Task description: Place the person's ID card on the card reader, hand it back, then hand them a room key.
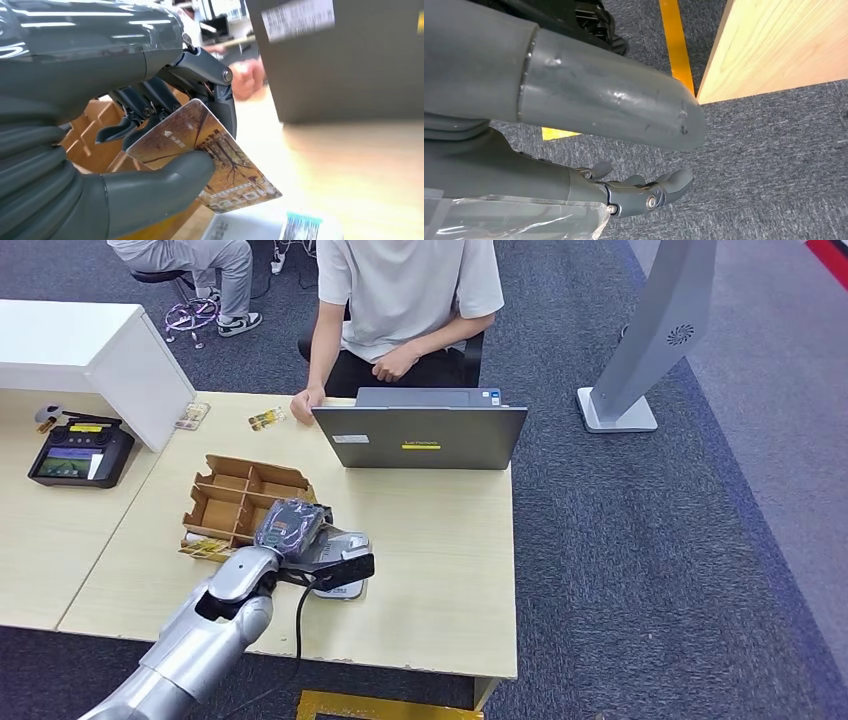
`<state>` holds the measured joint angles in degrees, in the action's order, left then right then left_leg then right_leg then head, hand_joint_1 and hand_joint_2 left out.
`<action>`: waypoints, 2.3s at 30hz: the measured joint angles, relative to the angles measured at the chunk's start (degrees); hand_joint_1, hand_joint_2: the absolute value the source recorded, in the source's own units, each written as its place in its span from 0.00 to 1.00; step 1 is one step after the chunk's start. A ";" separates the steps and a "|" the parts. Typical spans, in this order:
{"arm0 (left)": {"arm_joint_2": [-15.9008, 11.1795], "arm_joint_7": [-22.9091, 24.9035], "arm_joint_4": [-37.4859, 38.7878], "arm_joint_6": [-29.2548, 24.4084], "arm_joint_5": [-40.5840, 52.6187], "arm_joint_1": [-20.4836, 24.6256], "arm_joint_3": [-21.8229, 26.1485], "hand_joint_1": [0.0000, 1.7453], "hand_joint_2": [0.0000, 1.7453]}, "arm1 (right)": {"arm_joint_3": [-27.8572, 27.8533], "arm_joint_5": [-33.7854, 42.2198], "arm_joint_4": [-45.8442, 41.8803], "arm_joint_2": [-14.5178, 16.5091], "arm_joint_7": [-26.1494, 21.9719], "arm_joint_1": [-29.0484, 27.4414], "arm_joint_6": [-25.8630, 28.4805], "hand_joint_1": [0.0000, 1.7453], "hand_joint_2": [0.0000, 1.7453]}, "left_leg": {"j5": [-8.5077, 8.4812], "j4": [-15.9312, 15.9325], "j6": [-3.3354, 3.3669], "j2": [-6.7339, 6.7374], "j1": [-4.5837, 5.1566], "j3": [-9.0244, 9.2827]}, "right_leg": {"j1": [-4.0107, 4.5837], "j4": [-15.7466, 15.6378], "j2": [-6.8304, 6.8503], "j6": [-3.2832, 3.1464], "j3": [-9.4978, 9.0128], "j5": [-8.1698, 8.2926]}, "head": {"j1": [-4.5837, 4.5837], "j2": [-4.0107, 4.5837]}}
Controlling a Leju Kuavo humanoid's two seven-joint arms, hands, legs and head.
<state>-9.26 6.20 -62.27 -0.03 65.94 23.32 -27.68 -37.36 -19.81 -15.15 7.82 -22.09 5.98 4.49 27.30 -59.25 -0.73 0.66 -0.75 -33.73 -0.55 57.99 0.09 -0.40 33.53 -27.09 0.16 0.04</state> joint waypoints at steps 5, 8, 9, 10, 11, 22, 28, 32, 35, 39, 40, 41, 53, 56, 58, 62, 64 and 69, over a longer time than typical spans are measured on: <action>0.55 0.44 -1.44 -3.60 0.54 -0.07 0.01 1.00 1.00 | -0.21 -0.07 0.00 0.00 -0.30 0.02 -0.10 0.00 0.00 | 0.00 0.00 0.00 -0.03 0.00 -0.02 | 0.00 0.00 0.03 0.00 0.00 0.00 | -0.01 0.00; 0.75 0.54 -2.17 -5.20 1.28 -0.10 0.01 1.00 1.00 | -0.25 -0.11 0.00 0.00 -0.33 0.02 -0.12 0.00 0.00 | 0.00 0.00 0.00 -0.02 0.00 -0.03 | 0.00 0.00 0.02 0.00 0.02 0.00 | 0.00 0.00; 0.80 0.63 -2.63 -6.79 1.94 -0.10 0.01 1.00 1.00 | -0.25 -0.16 0.00 0.00 -0.36 0.02 -0.14 0.00 0.00 | 0.00 0.00 0.00 -0.02 0.00 -0.03 | 0.00 0.00 0.02 0.00 0.02 0.00 | 0.00 0.00; 0.83 0.78 -3.33 -8.58 2.69 -0.06 0.02 1.00 1.00 | -0.25 -0.26 0.00 0.00 -0.38 0.02 -0.17 0.00 0.00 | 0.00 0.00 0.00 -0.03 0.00 -0.03 | 0.00 0.00 0.03 0.00 0.03 0.00 | 0.00 0.00; 0.85 0.95 -4.27 -10.27 3.47 0.03 0.05 1.00 1.00 | -0.25 -0.40 0.00 0.00 -0.40 0.03 -0.21 0.00 0.00 | 0.00 0.00 0.00 -0.05 0.00 -0.04 | 0.00 0.00 0.05 0.00 0.03 0.00 | -0.01 0.00; -1.05 0.41 -13.56 -20.40 8.83 8.00 3.65 1.00 1.00 | -0.15 -2.21 0.00 0.15 0.28 0.94 -0.26 0.00 0.00 | -0.11 0.00 -0.02 -0.17 -0.02 -0.05 | 0.01 0.05 0.15 -0.01 0.01 0.01 | -0.01 0.00; -2.55 -0.24 -11.06 -23.49 10.51 15.66 6.60 1.00 1.00 | 0.47 -3.04 0.01 0.52 1.33 2.05 -0.28 0.00 0.00 | -0.16 0.00 -0.03 -0.19 -0.03 -0.05 | 0.02 0.10 0.15 -0.04 0.02 0.03 | -0.01 0.00; -3.87 -0.27 -5.02 -23.77 10.87 22.33 7.65 1.00 1.00 | 1.32 -3.21 0.02 0.66 2.24 2.76 -0.29 0.00 0.00 | -0.20 0.00 -0.02 -0.18 -0.03 -0.06 | 0.02 0.11 0.15 -0.05 0.03 0.05 | -0.01 0.01; -4.48 -0.09 0.39 -23.26 10.84 27.65 8.23 1.00 1.00 | 1.84 -3.26 0.02 0.69 2.80 3.09 -0.27 0.00 0.00 | -0.21 -0.01 -0.03 -0.21 -0.03 -0.05 | 0.02 0.11 0.17 -0.05 0.03 0.05 | -0.02 0.01; -4.62 0.70 6.32 -23.34 11.06 31.39 8.54 1.00 1.00 | 2.50 -3.26 0.06 0.80 3.13 3.37 -0.27 0.00 0.00 | -0.22 0.00 -0.03 -0.20 -0.02 -0.06 | 0.02 0.11 0.16 -0.05 0.03 0.05 | -0.07 0.00; -4.62 0.88 7.60 -23.50 11.01 32.02 8.55 1.00 1.00 | 2.63 -3.25 0.07 0.84 3.17 3.40 -0.25 0.00 0.00 | -0.22 0.00 -0.03 -0.20 -0.02 -0.06 | 0.02 0.11 0.16 -0.05 0.03 0.05 | -0.08 0.00; -4.62 1.01 8.86 -23.67 10.91 32.58 8.55 1.00 1.00 | 2.76 -3.23 0.07 0.87 3.21 3.42 -0.22 0.00 0.00 | -0.21 0.00 -0.03 -0.20 -0.02 -0.06 | 0.02 0.11 0.16 -0.05 0.03 0.05 | -0.10 0.00; -4.67 1.15 16.28 -24.02 10.04 34.97 8.56 0.00 1.00 | 3.23 -3.09 0.09 0.94 3.56 3.61 -0.11 0.00 0.00 | -0.22 0.00 -0.03 -0.21 -0.02 -0.07 | 0.02 0.12 0.16 -0.05 0.03 0.05 | -0.09 0.00; -4.68 1.15 17.09 -24.02 9.96 35.32 8.57 0.00 1.00 | 3.27 -3.09 0.09 0.94 3.64 3.61 -0.11 0.00 0.00 | -0.22 0.00 -0.03 -0.21 -0.02 -0.07 | 0.02 0.12 0.16 -0.05 0.03 0.05 | -0.09 0.00; -4.68 1.15 17.53 -24.03 9.80 35.49 8.57 0.00 1.00 | 3.33 -3.09 0.09 0.94 3.69 3.61 -0.11 0.00 0.00 | -0.22 0.00 -0.03 -0.21 -0.02 -0.07 | 0.02 0.11 0.16 -0.05 0.03 0.05 | -0.09 0.00; -4.70 1.15 18.33 -24.12 9.49 35.61 8.57 0.00 1.00 | 3.62 -3.09 0.14 0.94 3.80 3.62 -0.07 0.00 0.00 | -0.22 0.00 -0.03 -0.21 -0.02 -0.07 | 0.02 0.11 0.16 -0.05 0.03 0.05 | -0.09 0.00; -4.70 1.14 18.71 -24.15 9.42 35.61 8.57 0.00 1.00 | 3.74 -3.05 0.18 0.94 3.81 3.62 -0.03 0.00 0.00 | -0.22 0.00 -0.03 -0.21 -0.02 -0.07 | 0.02 0.12 0.16 -0.05 0.03 0.05 | -0.09 0.00; -4.72 1.16 19.31 -24.19 9.29 35.60 8.57 0.00 1.00 | 4.03 -3.01 0.29 0.94 3.82 3.62 0.06 0.00 0.00 | -0.22 0.00 -0.03 -0.21 -0.02 -0.07 | 0.02 0.12 0.16 -0.05 0.03 0.05 | -0.09 0.00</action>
<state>-13.98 7.37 -42.96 -24.22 75.23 58.93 -19.10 -33.33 -22.82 -14.86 8.76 -18.27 9.60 4.55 27.08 -59.26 -0.75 0.45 -0.77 -33.80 -0.54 58.11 0.26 -0.45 33.56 -27.04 0.07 0.04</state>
